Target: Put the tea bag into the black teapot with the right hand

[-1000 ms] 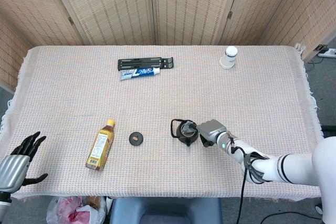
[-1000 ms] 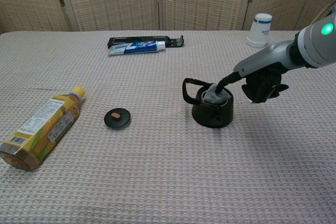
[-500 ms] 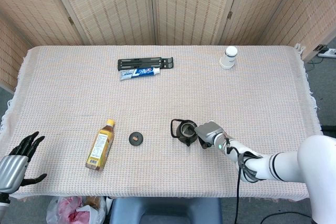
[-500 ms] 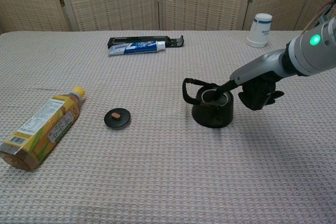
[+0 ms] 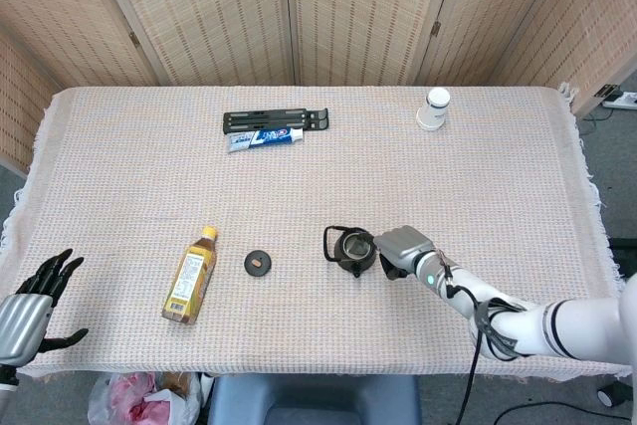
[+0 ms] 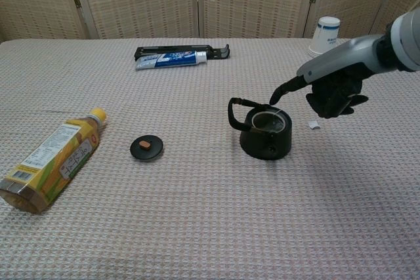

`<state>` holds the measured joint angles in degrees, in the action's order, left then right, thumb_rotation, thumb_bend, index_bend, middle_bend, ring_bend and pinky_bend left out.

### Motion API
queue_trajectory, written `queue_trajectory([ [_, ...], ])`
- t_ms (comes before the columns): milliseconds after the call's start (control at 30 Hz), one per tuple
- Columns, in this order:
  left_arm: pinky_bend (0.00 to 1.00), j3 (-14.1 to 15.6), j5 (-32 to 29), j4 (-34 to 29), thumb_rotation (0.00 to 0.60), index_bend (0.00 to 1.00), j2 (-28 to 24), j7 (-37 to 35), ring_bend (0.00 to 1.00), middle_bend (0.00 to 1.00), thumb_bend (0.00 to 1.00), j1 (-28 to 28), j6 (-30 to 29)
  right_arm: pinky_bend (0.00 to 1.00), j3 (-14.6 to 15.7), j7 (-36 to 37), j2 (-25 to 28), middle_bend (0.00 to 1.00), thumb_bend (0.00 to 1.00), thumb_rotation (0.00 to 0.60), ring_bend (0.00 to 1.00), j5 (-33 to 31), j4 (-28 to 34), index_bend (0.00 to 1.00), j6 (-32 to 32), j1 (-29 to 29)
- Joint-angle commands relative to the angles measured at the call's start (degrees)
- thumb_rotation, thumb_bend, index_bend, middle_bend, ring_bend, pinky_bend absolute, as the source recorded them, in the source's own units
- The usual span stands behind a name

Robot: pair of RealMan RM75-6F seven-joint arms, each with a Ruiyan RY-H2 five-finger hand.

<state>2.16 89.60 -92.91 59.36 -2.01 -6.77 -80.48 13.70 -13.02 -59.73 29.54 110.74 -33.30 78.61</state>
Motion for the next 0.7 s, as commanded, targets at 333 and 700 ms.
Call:
queue_trajectory([
  [333, 0.25, 0.21, 0.45, -0.49, 0.6, 0.0, 0.87, 2.11, 0.01, 0.0, 0.06, 0.23, -0.38, 0.17, 2.83, -2.45, 7.22, 0.16, 0.43, 0.6, 0.13, 34.97, 7.78, 0.0, -40.08, -32.95],
  [700, 0.25, 0.4, 0.19, -0.79, 0.6, 0.0, 2.07, 5.12, 0.01, 0.0, 0.06, -0.14, 0.79, 0.0, 3.15, 0.74, -3.6, 0.0, 0.04, 0.6, 0.0, 47.23, -10.86, 0.0, -66.26, -59.5],
])
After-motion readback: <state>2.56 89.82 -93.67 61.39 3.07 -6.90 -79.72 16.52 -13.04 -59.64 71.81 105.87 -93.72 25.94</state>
